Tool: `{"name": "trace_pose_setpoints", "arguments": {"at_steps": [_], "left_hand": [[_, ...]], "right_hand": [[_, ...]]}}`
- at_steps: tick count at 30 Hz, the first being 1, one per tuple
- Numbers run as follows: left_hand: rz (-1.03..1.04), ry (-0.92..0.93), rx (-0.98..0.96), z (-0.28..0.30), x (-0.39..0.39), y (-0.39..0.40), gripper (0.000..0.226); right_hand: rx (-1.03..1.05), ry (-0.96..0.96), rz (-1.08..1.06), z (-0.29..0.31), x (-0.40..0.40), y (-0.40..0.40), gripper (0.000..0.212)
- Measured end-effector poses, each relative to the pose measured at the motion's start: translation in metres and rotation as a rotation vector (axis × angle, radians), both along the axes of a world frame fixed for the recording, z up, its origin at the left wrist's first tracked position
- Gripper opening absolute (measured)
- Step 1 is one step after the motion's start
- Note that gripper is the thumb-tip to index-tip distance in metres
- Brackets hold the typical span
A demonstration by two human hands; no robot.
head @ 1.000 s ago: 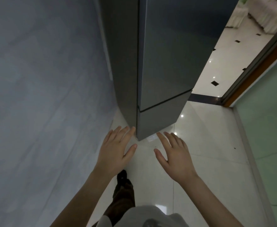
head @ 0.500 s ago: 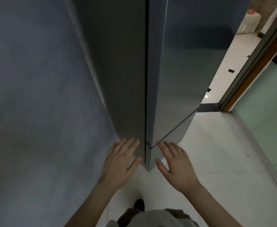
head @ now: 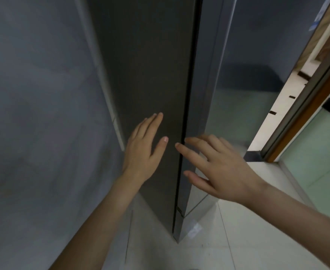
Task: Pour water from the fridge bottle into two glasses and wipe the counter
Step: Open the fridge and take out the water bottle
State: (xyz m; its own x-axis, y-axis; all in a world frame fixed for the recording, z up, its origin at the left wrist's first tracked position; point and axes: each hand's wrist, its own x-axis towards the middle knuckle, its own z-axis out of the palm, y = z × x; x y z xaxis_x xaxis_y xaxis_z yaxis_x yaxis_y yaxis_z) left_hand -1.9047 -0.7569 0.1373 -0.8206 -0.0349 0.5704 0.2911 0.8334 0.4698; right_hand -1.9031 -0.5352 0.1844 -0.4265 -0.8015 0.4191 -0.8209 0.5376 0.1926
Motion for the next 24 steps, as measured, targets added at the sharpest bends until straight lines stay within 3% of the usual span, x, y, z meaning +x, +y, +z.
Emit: {"name": "trace_pose_setpoints", "arguments": {"at_steps": [4, 7, 13, 18, 24], "left_hand": [[-0.021, 0.173, 0.172, 0.026, -0.043, 0.010, 0.057], [-0.005, 0.216, 0.279, 0.030, -0.077, 0.017, 0.058], [-0.006, 0.292, 0.406, 0.022, -0.115, 0.037, 0.058], [0.004, 0.372, 0.453, 0.016, -0.126, 0.049, 0.058], [0.059, 0.487, 0.510, 0.012, -0.140, 0.059, 0.057]], "right_hand": [[0.271, 0.314, 0.165, 0.034, -0.032, -0.012, 0.046], [0.444, 0.436, 0.204, 0.046, -0.054, -0.016, 0.043], [0.629, 0.516, 0.175, 0.054, -0.078, -0.011, 0.043], [0.667, 0.522, 0.199, 0.052, -0.079, -0.011, 0.036], [0.657, 0.567, 0.286, 0.053, -0.083, -0.013, 0.047]]}}
